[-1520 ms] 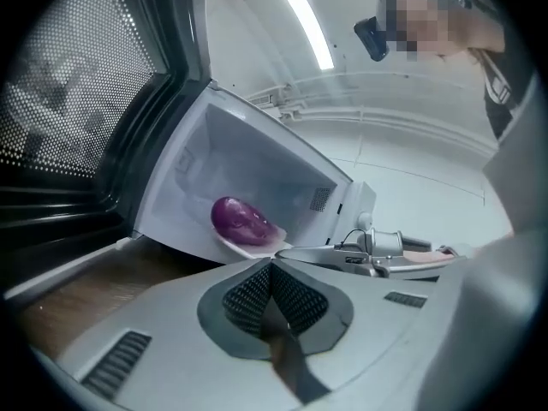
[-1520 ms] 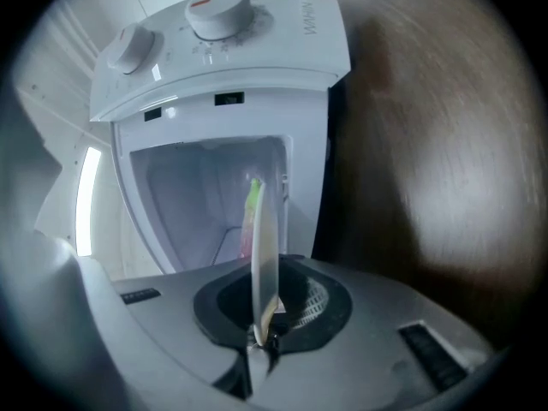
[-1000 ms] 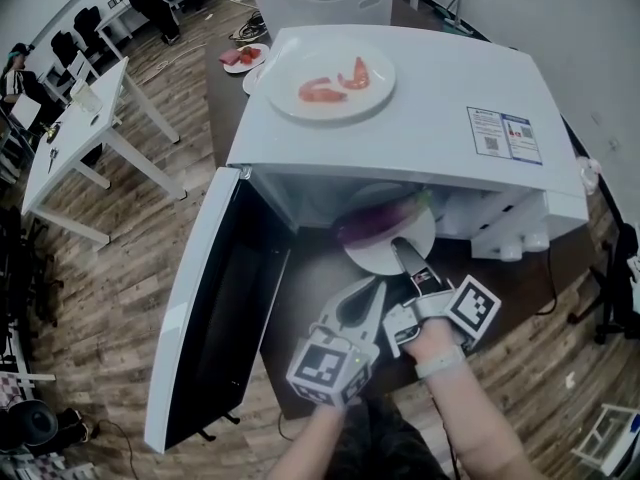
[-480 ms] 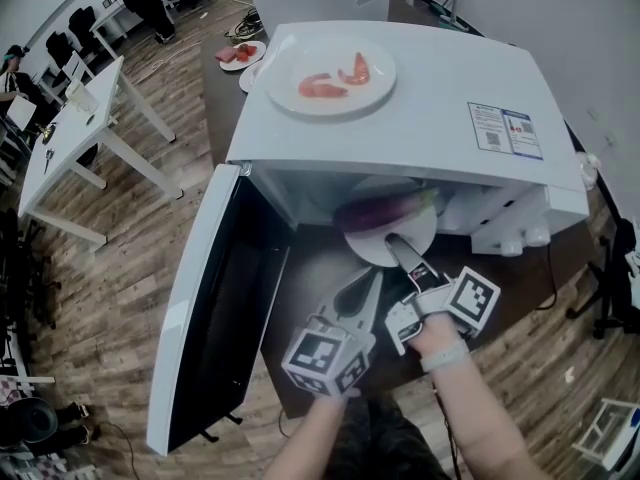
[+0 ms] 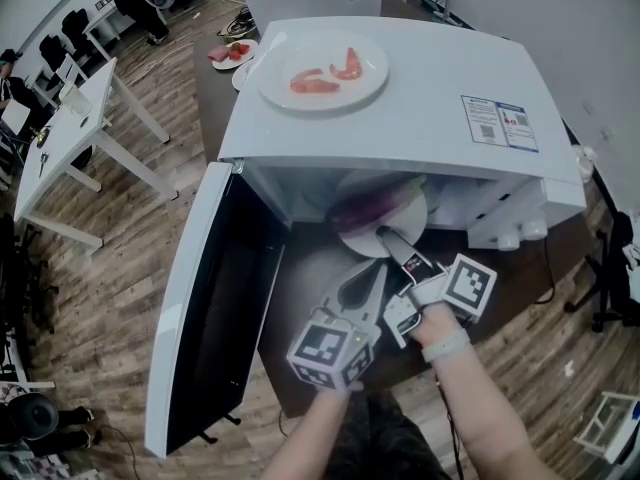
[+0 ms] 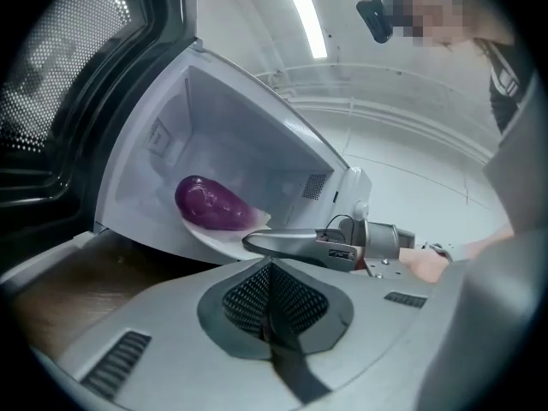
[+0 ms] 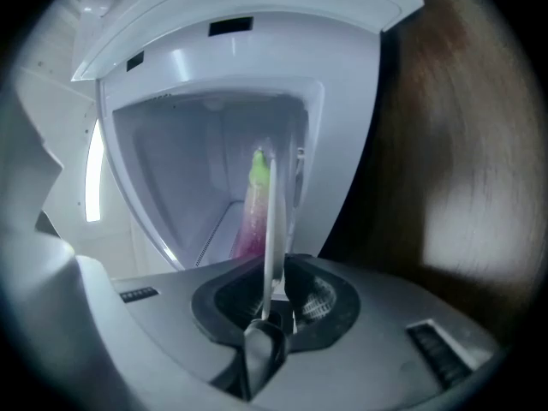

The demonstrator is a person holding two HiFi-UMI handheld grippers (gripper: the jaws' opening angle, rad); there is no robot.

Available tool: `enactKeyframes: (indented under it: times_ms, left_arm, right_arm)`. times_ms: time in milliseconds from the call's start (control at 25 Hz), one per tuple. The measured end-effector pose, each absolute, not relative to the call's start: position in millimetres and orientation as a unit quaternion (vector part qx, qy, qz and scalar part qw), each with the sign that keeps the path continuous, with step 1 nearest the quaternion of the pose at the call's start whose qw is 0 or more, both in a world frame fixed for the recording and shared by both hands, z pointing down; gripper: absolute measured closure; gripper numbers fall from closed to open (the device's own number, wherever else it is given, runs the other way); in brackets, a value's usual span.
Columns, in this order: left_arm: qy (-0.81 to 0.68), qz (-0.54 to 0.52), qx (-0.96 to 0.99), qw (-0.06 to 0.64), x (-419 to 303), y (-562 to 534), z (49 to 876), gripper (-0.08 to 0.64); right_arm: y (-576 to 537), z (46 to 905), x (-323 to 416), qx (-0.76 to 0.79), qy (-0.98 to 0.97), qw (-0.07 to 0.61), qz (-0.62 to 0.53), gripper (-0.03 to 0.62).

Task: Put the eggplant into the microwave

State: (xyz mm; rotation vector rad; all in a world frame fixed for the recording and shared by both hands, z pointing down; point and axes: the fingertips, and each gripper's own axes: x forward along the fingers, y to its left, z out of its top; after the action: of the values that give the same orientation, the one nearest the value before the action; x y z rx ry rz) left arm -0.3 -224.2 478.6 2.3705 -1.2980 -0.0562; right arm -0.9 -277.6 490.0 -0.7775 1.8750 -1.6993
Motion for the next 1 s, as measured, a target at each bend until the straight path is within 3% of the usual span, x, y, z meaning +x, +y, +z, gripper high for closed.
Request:
enactKeyframes:
  times_ms: [200, 440, 640, 760, 1000]
  left_arm:
    - [-0.478, -0.042, 0.846, 0.234, -9.4, -230.7, 477.0, 0.558]
    - [-0.486, -0.044, 0.841, 0.234, -14.4, -233.9, 477.0, 0.558]
    - [-0.489, -0.044, 0.839, 0.235, -16.1, -234.9, 478.5, 0.558]
    - [-0.49, -0.043, 0.838, 0.235, -15.6, -235.3, 478.2, 0.558]
    - [-0.493, -0.041, 0.838, 0.228, -17.8, -236.8, 477.6, 0.559]
  right_arm:
    - [-268.3, 483.9, -0.3, -0.275, 0.712, 0.225, -0.606, 0.485]
    - [-252.4, 477.6, 6.2, -0.287, 0.749, 0.191, -0.566, 0.483]
    - [-240.0, 488.7, 12.8, -0.337, 0.796, 0.095, -0.493, 0.525]
    - [-239.6, 484.9, 13.7, -0.355, 0.829, 0.055, -0.429, 0.591]
    - [-238.4, 478.0, 14.3, -0.398, 0.871, -0.035, -0.285, 0.591]
